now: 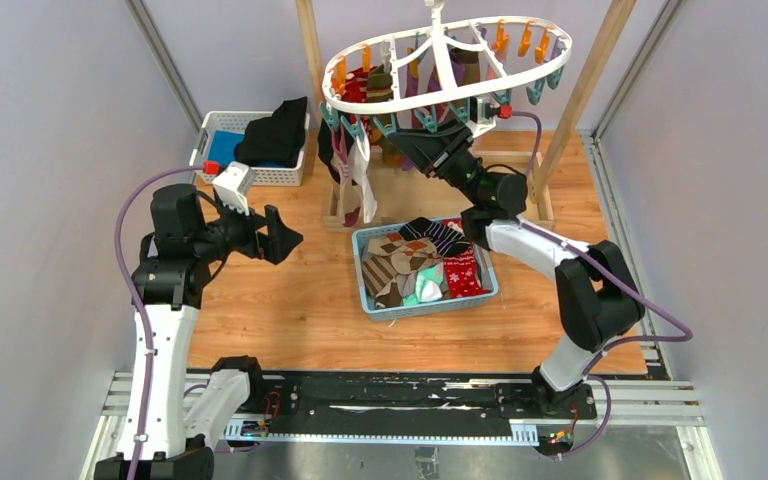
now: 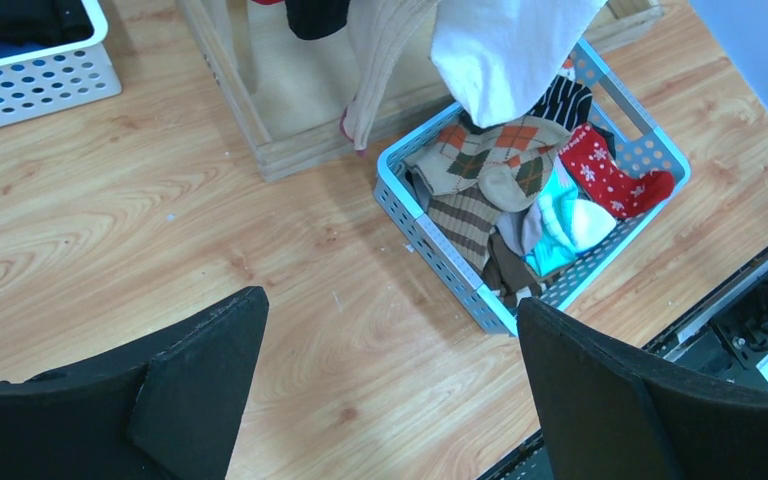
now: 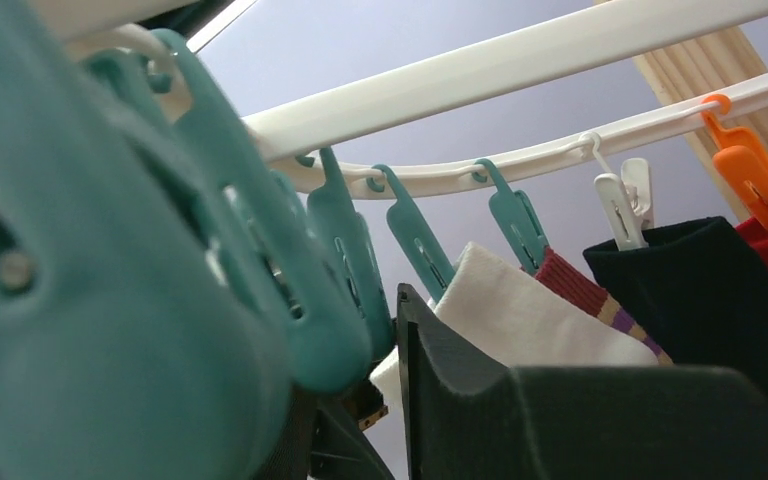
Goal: Clip the socks to the hanger
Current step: Open the clamp at the hanger, then pick up the sock from the bin.
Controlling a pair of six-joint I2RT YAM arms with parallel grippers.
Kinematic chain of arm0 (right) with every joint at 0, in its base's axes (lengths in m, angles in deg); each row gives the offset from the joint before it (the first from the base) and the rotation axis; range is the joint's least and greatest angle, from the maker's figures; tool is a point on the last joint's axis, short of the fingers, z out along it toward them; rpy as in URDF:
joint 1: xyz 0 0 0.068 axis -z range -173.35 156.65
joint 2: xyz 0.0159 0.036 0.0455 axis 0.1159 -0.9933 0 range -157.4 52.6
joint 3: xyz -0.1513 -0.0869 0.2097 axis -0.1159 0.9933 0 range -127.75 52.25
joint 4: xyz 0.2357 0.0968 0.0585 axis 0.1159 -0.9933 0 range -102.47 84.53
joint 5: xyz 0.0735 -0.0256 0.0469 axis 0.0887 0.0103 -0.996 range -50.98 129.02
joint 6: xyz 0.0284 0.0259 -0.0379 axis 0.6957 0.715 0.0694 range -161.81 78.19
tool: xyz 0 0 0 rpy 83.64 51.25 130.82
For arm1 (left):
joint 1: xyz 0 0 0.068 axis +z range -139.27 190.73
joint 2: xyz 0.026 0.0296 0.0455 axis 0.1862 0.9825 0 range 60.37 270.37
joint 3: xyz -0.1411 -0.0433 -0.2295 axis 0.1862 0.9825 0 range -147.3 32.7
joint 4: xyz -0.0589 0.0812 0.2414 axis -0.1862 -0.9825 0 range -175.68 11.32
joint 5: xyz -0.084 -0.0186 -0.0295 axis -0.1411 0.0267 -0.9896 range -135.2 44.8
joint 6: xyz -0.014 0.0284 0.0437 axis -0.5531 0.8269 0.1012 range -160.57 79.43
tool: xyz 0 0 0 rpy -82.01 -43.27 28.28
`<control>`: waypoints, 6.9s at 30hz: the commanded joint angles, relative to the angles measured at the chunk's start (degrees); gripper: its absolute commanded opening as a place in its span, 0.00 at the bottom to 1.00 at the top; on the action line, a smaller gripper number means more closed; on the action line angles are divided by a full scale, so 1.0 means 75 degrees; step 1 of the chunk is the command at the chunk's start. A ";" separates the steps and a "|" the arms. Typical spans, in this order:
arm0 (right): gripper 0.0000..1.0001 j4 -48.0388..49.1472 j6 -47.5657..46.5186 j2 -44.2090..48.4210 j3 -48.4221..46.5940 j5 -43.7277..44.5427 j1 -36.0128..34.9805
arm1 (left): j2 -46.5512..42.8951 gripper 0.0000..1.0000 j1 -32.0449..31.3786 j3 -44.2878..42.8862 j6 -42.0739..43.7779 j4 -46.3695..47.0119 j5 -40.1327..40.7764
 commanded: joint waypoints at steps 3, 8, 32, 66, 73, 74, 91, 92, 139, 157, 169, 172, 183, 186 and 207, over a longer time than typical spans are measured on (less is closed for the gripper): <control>0.20 0.0576 -0.0288 0.0695 0.0533 0.0391 -0.0095 | -0.0094 1.00 0.0023 -0.0223 -0.0070 -0.0084 -0.0109; 0.17 0.0558 -0.0357 0.0848 0.0717 0.0601 -0.0212 | -0.0106 1.00 0.0027 -0.0414 -0.0409 -0.0076 -0.0144; 0.04 -0.2138 -0.5576 0.1761 0.0792 0.3037 -0.2171 | 0.2210 1.00 -0.2888 -0.4810 -0.2589 -0.0049 0.2021; 0.00 -0.3238 -0.6288 0.1073 -0.0110 0.2576 -0.2418 | 0.4200 0.68 -0.4021 -0.5899 -0.3093 0.1357 0.2901; 0.00 -0.3351 -0.6523 0.1067 -0.0149 0.2600 -0.2495 | 0.4372 0.61 -0.4022 -0.6008 -0.3400 0.1438 0.2855; 0.00 -0.3385 -0.6581 0.1081 -0.0152 0.2605 -0.2504 | 0.4396 0.60 -0.4019 -0.6025 -0.3424 0.1457 0.2866; 0.01 -0.3636 -0.6831 0.1073 -0.0196 0.2645 -0.2577 | 0.4462 0.40 -0.4022 -0.5960 -0.3383 0.1401 0.3594; 0.02 -0.3648 -0.6848 0.1071 -0.0207 0.2640 -0.2577 | 0.4454 0.37 -0.4022 -0.5954 -0.3373 0.1393 0.3634; 0.60 -1.2830 -0.8819 0.1475 0.0775 0.4335 -0.2679 | 0.4386 0.00 -0.4017 -0.6236 -0.2677 0.0570 0.3653; 0.70 -1.2404 -1.0869 -0.0460 -0.0787 0.4345 -0.2729 | 0.4420 0.00 -0.4022 -0.6375 -0.2620 0.0368 0.3490; 0.63 -1.1691 -1.1522 -0.0971 -0.0973 0.5468 -0.3109 | 0.4494 0.00 -0.4022 -0.6515 -0.2568 0.0303 0.3554; 0.62 -1.1694 -1.1755 -0.1128 -0.1088 0.5729 -0.3239 | 0.4497 0.00 -0.4022 -0.6587 -0.2548 0.0256 0.3559; 0.38 -1.1888 -1.2273 -0.1461 -0.1451 0.6324 -0.3257 | 0.4526 0.00 -0.4022 -0.6594 -0.2538 0.0244 0.3595; 0.46 -1.1860 -1.2348 -0.1336 -0.1268 0.6175 -0.3266 | 0.4512 0.00 -0.4019 -0.6599 -0.2507 0.0254 0.3615; 0.00 -1.0341 -1.2558 -0.0795 -0.0431 0.6625 -0.3409 | 0.4493 0.00 -0.4022 -0.6566 -0.2465 0.0222 0.3688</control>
